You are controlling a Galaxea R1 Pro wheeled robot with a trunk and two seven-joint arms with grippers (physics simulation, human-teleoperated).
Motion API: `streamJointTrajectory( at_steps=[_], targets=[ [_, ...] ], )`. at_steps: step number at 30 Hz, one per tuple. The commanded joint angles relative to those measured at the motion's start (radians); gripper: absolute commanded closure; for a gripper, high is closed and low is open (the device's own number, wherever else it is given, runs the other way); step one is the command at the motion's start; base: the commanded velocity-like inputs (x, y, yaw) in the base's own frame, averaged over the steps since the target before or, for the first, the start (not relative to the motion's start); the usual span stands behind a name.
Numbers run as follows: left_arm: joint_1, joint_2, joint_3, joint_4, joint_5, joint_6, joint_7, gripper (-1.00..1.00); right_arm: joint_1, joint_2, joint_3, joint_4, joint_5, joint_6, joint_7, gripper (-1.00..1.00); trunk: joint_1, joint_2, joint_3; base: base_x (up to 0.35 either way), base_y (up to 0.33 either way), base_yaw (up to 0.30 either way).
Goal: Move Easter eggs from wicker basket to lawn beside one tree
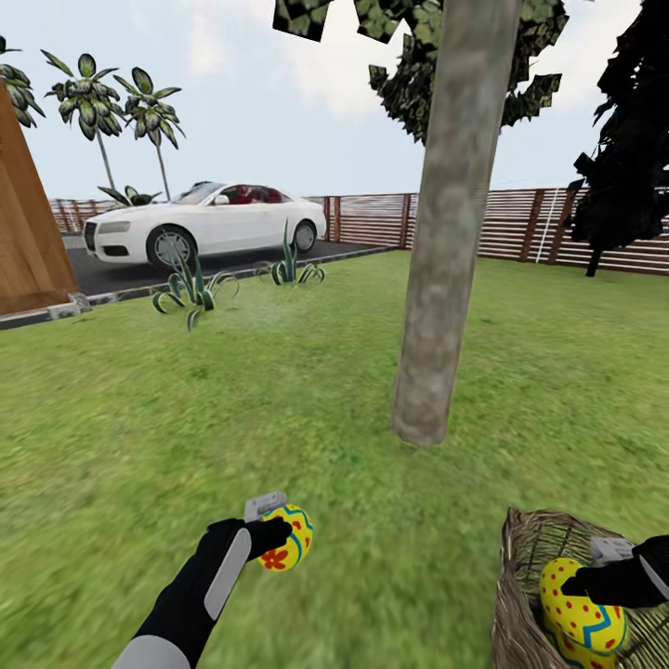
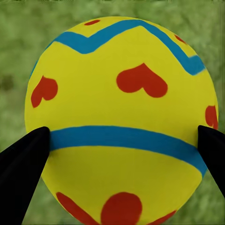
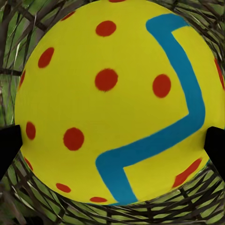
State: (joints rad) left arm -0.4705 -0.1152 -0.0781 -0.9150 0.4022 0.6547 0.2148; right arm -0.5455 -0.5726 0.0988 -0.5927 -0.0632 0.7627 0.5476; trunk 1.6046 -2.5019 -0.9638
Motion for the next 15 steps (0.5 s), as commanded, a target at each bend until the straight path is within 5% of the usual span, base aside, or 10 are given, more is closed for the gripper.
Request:
streamJointTrajectory(
  at_steps=[1,15],
  targets=[
    [0.0,0.0,-0.002,-0.001,0.01,0.003,0.009,1.0,-0.001,0.0,0.006,-0.001,-0.006,0.004,-0.002,1.0,-0.001,0.0,0.003,0.0,0.0,0.0],
    [0.0,-0.001,-0.002,0.001,0.01,0.002,0.008,1.0,-0.001,0.0,0.005,-0.001,-0.006,0.006,-0.008,1.0,-0.024,0.037,0.053,0.0,0.0,0.0]
  ],
)
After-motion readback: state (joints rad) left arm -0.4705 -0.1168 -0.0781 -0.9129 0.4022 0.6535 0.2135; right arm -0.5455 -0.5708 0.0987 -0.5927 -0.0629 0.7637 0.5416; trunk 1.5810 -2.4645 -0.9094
